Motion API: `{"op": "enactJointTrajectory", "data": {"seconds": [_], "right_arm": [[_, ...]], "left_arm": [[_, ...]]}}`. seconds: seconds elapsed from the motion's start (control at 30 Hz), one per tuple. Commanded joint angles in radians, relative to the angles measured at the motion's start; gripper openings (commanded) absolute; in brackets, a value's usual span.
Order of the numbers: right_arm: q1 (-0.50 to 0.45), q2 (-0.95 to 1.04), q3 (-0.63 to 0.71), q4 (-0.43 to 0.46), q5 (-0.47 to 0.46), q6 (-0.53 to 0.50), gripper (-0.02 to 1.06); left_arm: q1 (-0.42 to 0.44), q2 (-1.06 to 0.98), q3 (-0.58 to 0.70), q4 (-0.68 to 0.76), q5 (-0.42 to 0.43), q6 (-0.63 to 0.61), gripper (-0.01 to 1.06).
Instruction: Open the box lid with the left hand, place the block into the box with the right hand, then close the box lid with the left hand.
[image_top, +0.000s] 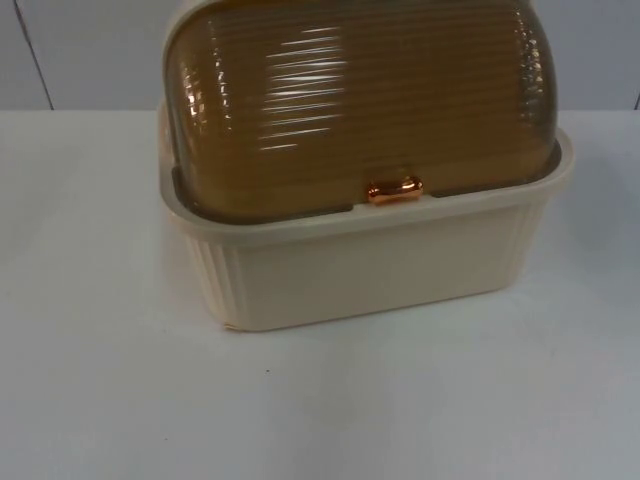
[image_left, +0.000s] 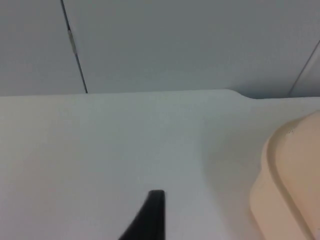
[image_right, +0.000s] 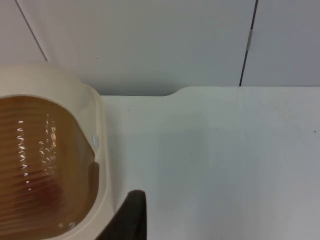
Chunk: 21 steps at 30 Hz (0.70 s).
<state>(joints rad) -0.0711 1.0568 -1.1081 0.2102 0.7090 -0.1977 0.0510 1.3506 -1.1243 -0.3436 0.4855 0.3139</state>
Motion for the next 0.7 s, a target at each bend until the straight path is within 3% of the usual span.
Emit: {"op": "enactJointTrajectory", "data": {"seconds": [0.0, 0.5, 0.67], "right_arm": [[0.003, -0.002, -0.010, 0.001, -0.010, -0.004, 1.05], [0.003, -0.004, -0.012, 0.001, -0.054, -0.002, 1.05], [0.003, -0.004, -0.014, 0.001, -0.185, -0.002, 1.05]], "left_arm": [[-0.006, -0.001, 0.003, -0.003, -0.011, -0.005, 1.05], [-0.006, -0.033, 0.003, -0.037, -0.029, -0.005, 1.05], [-0.004, -0.090, 0.003, -0.052, -0.074, -0.005, 1.05]]}}
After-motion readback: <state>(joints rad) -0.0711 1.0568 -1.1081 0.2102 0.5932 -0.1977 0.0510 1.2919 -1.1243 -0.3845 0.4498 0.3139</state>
